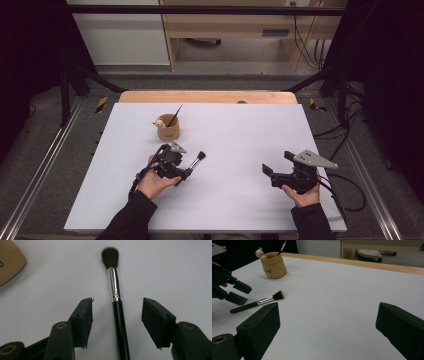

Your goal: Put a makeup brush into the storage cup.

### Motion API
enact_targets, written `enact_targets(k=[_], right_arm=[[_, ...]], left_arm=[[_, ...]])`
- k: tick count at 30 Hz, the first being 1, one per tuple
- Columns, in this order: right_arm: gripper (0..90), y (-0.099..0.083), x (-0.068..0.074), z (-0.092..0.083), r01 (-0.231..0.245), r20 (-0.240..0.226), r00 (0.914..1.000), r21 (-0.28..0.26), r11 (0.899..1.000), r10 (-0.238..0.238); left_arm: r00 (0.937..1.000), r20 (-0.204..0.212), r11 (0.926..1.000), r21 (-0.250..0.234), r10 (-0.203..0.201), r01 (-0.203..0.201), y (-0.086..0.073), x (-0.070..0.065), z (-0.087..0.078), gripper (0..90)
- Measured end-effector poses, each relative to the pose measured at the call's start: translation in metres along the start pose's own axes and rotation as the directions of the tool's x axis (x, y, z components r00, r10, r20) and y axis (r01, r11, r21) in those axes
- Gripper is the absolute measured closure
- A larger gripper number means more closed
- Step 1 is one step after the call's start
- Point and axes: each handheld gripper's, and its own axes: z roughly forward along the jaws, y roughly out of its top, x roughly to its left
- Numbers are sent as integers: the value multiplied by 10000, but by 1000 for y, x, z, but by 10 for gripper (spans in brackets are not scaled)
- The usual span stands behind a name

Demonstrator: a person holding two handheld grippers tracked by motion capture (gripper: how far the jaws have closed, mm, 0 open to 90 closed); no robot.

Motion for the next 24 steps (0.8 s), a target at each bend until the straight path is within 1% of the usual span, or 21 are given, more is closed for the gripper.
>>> enact_targets(k=[2, 6, 12, 13, 15, 17, 19, 21, 22, 23, 24], right_arm=[[60, 0, 0, 0, -12, 9, 10000, 3, 10000, 12], [60, 0, 0, -1, -34, -19, 10000, -25, 10000, 34], [61, 0, 0, -1, -38, -32, 10000, -14, 10000, 38], [61, 0, 0, -1, -36, -36, 10000, -15, 10000, 36], [61, 0, 0, -1, -35, -36, 10000, -12, 10000, 35], [60, 0, 0, -1, -33, -37, 10000, -8, 10000, 33], [61, 0, 0, -1, -36, -41, 10000, -13, 10000, 36], [61, 0, 0, -1, -40, -44, 10000, -13, 10000, 40], [61, 0, 0, -1, -35, -43, 10000, -13, 10000, 35], [61, 0, 0, 0, -36, -34, 10000, 0, 10000, 36], [61, 0, 0, 0, -32, -31, 10000, -2, 10000, 32]], left_arm=[[10000, 23, 9997, 232, -83, 83, 4, 1, 3, 407], [9999, -42, 9974, 707, 104, -101, 10, 1, 8, 399], [9998, 2, 9926, 1200, 175, -174, 18, 0, 18, 405], [9997, -11, 9919, 1244, 245, -241, 19, 0, 19, 414], [9997, 10, 9900, 1391, 246, -245, 21, 0, 21, 433], [9994, -46, 9870, 1575, 338, -326, 23, 0, 24, 451], [9995, -23, 9856, 1658, 331, -322, 24, 1, 26, 477], [9993, 54, 9835, 1766, 383, -387, 24, 2, 28, 510], [9993, 107, 9818, 1862, 349, -363, 24, 1, 29, 523], [9994, 128, 9817, 1878, 312, -331, 24, 1, 30, 544], [9992, 192, 9802, 1943, 342, -373, 24, 1, 31, 560]])
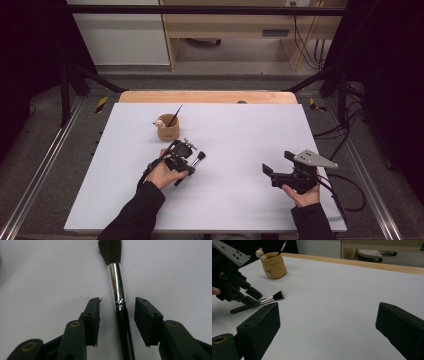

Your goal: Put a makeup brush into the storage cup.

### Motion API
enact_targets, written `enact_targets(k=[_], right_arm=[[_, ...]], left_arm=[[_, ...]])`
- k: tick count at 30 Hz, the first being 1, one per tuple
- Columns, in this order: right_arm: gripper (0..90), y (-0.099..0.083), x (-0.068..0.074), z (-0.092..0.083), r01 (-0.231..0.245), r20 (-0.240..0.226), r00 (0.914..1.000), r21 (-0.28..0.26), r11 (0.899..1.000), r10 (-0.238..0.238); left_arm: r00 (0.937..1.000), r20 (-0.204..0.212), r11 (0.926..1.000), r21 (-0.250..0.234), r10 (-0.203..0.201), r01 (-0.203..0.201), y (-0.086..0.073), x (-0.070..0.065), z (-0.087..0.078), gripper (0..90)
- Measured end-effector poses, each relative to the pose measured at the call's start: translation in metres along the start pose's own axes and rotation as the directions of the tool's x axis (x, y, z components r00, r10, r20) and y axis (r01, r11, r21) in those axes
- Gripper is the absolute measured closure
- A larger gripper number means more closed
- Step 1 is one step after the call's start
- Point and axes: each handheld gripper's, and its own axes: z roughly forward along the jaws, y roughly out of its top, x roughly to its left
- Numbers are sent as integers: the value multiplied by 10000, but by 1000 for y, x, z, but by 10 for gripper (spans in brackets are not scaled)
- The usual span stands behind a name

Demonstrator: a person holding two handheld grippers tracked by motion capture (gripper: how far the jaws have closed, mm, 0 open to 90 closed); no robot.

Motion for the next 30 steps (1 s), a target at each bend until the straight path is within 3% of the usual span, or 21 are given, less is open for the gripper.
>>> enact_targets(k=[15, 20, 30], right_arm=[[62, 0, 0, 0, 0, -36, 10000, 15, 10000, 0], [61, 0, 0, 1, -39, -43, 10000, 64, 10000, 39], [61, 0, 1, 1, -55, -67, 10000, 91, 9999, 56]], left_arm=[[9997, -148, 9989, 425, 190, -184, 6, -6, 2, 725], [9999, -126, 9987, 501, 94, -88, 7, -7, 2, 752], [9995, -153, 9983, 517, 290, -282, 7, -9, 2, 780]])
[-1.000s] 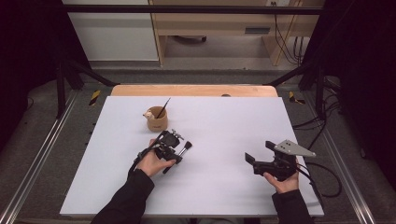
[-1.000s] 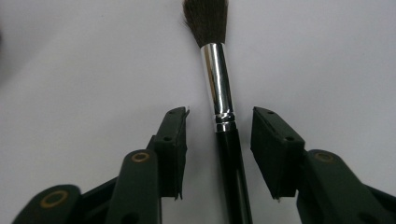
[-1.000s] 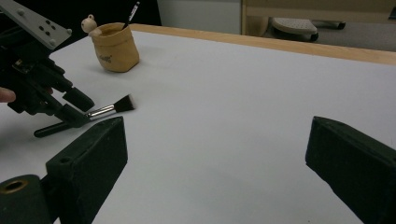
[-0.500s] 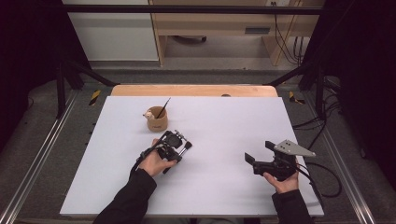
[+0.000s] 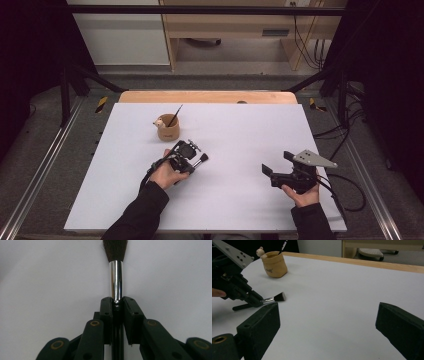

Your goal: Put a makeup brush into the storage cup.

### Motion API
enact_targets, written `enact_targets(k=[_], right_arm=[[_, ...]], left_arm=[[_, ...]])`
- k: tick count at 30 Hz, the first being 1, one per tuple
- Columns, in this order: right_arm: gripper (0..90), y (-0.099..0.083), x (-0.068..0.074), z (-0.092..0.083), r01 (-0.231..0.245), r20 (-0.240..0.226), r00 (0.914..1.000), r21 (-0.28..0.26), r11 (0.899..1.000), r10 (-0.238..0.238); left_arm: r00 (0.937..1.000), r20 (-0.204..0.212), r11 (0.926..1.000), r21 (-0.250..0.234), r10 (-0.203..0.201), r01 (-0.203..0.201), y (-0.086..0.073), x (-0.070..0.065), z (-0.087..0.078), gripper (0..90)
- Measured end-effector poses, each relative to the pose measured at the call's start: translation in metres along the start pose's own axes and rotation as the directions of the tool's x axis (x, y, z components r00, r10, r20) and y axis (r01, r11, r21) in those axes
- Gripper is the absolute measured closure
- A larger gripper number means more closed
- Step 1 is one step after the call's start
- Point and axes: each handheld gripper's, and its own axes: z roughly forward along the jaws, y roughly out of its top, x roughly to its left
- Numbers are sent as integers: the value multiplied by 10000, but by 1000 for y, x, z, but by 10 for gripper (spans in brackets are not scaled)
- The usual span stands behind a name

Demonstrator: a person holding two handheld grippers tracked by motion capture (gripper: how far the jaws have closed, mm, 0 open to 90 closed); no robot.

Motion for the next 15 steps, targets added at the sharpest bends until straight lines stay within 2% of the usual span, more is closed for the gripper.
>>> enact_targets(k=[5, 11, 15], right_arm=[[61, 0, 0, 0, 11, 10, 10000, 5, 10000, -11], [61, 0, 0, 0, -3, 2, 10000, 4, 10000, 3], [62, 0, 0, 0, -7, -4, 10000, 3, 10000, 7]], left_arm=[[9999, -9, 9998, -76, 160, -160, -1, 0, -1, 782], [9999, -79, 9976, -674, 150, -155, -5, 0, -12, 783], [9996, -119, 9965, -795, 257, -266, -9, 1, -21, 783]])
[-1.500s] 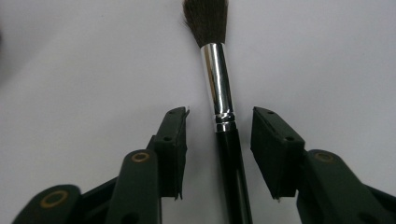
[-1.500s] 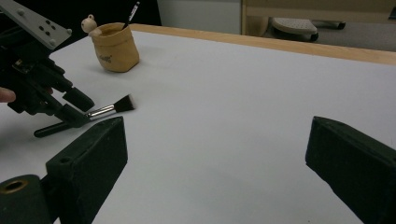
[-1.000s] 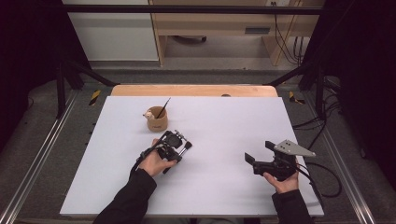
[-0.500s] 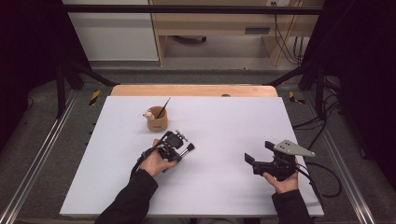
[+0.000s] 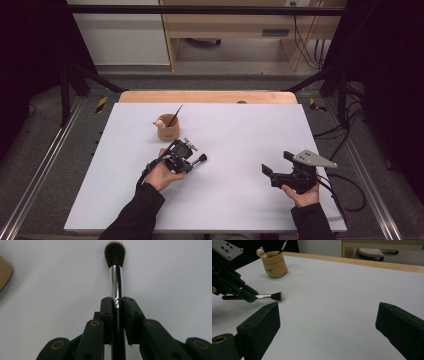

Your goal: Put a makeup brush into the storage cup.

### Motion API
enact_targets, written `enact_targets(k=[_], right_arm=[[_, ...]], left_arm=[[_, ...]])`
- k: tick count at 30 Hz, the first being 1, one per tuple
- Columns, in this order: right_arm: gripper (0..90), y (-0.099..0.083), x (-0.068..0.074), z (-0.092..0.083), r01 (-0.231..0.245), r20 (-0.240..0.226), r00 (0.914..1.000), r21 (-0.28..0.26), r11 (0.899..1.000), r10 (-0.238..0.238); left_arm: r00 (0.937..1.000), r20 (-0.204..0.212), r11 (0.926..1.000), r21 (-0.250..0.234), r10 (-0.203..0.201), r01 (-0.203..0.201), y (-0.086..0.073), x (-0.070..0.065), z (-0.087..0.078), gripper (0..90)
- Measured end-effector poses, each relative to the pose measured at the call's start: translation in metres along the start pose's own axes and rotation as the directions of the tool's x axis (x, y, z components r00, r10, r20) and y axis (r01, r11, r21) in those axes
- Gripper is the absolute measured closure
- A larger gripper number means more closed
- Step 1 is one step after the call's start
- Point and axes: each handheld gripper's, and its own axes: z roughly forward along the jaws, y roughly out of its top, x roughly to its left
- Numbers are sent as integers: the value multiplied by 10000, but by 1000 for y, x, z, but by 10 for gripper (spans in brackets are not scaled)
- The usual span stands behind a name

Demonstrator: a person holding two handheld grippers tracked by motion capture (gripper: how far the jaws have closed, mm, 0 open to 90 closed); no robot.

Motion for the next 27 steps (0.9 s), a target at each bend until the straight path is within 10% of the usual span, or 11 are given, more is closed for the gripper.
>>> enact_targets(k=[27], right_arm=[[63, 0, 0, 1, 50, -32, 10000, -6, 10000, -50]], left_arm=[[9996, -56, 9981, -549, 268, -271, -3, -7, 0, 783]])
